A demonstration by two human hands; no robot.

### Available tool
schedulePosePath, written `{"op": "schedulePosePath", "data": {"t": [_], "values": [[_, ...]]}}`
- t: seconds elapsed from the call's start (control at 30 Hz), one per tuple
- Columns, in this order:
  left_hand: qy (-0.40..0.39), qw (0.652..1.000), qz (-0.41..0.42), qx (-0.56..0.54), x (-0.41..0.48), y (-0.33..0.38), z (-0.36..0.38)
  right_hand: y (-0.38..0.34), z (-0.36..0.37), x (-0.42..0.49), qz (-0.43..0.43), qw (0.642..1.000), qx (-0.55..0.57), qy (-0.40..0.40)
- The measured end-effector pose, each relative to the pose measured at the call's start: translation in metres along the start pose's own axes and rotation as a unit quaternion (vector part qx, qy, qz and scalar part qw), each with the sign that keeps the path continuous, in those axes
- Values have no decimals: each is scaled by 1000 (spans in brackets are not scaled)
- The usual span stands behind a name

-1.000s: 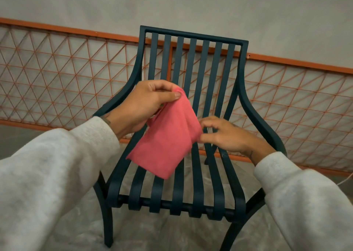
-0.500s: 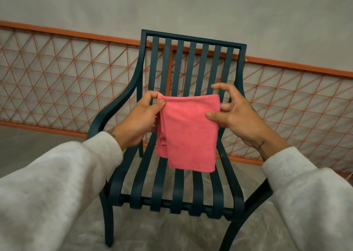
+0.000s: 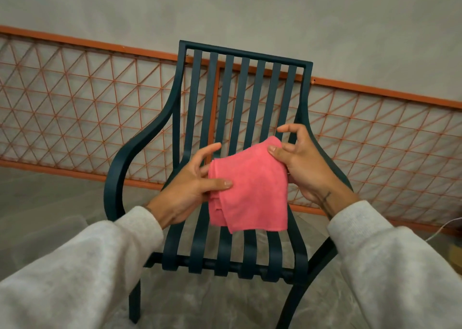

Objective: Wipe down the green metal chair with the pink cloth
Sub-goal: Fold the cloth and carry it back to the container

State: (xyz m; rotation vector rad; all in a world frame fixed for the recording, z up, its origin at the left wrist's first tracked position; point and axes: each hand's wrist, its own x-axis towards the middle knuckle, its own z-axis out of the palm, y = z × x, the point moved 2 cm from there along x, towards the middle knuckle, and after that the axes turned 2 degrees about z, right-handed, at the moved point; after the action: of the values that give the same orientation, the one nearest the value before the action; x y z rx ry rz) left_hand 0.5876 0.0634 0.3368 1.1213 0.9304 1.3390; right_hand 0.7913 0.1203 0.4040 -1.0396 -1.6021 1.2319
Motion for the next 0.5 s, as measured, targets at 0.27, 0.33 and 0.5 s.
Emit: {"op": "schedulePosePath", "data": {"t": [0.27, 0.33, 0.5], "values": [[3, 997, -6, 80, -5, 11, 3, 19, -15, -13, 132, 974, 153, -106], [18, 997, -3, 75, -3, 15, -2, 22, -16, -17, 109, 977, 134, -124], [44, 996, 56, 60, 0, 29, -1, 6, -11, -24, -13, 988, 117, -101]]}}
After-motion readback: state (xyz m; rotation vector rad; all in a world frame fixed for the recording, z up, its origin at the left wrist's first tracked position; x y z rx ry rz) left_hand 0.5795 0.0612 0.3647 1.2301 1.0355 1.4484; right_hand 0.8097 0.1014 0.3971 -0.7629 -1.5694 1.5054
